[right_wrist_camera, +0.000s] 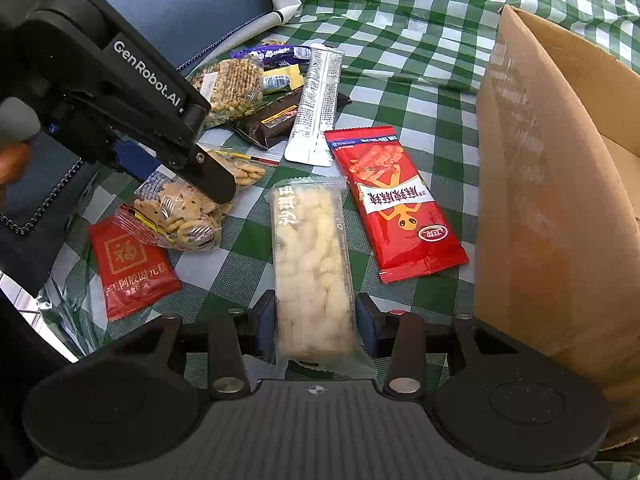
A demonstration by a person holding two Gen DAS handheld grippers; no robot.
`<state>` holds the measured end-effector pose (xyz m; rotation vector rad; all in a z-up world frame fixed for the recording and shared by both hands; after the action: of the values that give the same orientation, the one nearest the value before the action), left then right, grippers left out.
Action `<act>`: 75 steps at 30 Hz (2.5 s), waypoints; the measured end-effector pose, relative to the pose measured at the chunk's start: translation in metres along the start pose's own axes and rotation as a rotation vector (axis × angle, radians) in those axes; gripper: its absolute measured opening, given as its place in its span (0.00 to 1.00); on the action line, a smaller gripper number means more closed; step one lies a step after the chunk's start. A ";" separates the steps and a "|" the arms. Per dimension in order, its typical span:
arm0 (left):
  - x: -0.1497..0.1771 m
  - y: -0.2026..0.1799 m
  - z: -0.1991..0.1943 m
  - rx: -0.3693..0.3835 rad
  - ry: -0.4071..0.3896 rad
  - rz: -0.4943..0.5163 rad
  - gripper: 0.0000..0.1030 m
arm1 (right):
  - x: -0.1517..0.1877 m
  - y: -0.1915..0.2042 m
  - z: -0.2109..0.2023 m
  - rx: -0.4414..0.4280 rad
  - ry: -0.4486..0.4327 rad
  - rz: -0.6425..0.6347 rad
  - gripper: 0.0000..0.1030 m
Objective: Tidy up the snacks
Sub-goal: 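Lift the cookie bag with left gripper while right gripper lifts the cracker pack, then carry both bags over the box and open both grippers to drop them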
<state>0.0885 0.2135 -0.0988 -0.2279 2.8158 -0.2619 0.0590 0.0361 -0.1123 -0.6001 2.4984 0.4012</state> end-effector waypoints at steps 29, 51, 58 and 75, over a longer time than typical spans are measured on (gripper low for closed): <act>-0.006 0.000 -0.026 0.029 -0.147 -0.038 0.37 | -0.018 -0.007 -0.040 0.004 -0.148 0.023 0.37; 0.005 -0.109 -0.091 -0.016 -0.604 0.256 0.37 | -0.036 -0.163 -0.161 0.219 -0.514 0.202 0.37; 0.023 -0.158 -0.092 0.013 -0.685 0.326 0.37 | -0.028 -0.186 -0.165 0.240 -0.536 0.256 0.18; 0.054 -0.226 -0.083 0.267 -0.740 0.493 0.67 | -0.004 -0.217 -0.165 0.340 -0.516 0.367 0.67</act>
<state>0.0410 -0.0024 0.0097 0.3582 1.9924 -0.3442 0.0980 -0.2131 -0.0102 0.0974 2.0943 0.2163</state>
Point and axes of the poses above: each gripper's, at about its wrist camera, not at the fingertips, and z roughly the way its jaws point, y to its left, x to its underside, the point moved 3 cm from there along z, roughly the way its jaws point, and after that the axes turned 6 degrees about z, right-handed, at the moved point
